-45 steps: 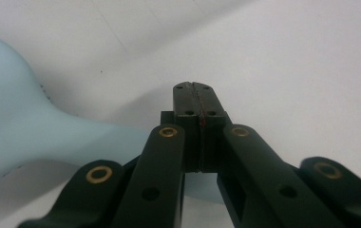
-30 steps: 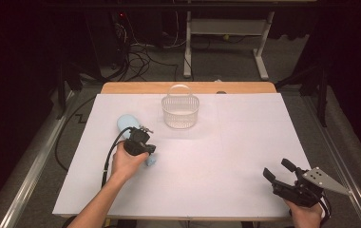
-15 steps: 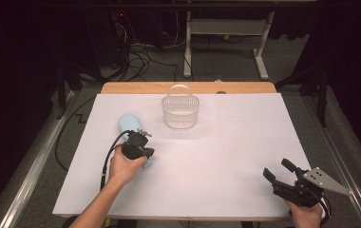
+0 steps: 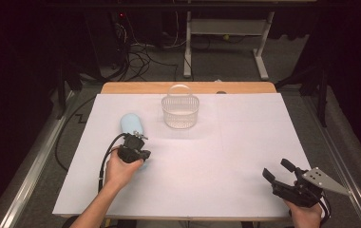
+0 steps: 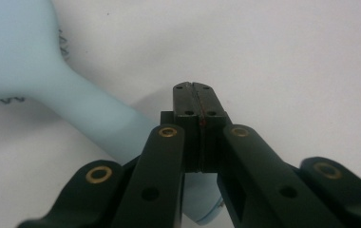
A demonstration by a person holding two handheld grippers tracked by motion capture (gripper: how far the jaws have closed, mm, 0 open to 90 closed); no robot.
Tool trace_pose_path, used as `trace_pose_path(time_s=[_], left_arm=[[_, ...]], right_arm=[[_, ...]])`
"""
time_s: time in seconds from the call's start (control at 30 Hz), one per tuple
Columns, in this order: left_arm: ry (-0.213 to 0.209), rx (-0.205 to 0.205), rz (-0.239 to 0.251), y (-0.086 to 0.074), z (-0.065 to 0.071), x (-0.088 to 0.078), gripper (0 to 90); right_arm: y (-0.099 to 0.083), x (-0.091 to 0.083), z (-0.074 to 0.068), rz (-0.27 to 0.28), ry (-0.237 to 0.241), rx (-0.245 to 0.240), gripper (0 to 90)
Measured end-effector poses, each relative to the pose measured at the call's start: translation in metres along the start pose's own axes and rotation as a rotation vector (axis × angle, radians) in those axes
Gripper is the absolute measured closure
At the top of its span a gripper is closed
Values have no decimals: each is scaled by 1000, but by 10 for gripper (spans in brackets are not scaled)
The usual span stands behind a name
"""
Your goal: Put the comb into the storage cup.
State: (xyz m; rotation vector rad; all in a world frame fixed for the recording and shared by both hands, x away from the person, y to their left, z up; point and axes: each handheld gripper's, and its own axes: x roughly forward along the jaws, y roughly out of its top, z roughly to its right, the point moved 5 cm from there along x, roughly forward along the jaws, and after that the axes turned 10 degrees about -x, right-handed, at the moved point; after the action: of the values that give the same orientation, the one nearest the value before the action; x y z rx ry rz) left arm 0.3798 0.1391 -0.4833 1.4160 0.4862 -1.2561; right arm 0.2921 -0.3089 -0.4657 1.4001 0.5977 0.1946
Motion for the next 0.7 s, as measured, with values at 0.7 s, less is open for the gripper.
trace_pose_path(time_s=[0.7], left_arm=[[33, -35, 5, -10, -15, -5, 896]], right_arm=[[0, 1, 1, -1, 3, -2, 197]])
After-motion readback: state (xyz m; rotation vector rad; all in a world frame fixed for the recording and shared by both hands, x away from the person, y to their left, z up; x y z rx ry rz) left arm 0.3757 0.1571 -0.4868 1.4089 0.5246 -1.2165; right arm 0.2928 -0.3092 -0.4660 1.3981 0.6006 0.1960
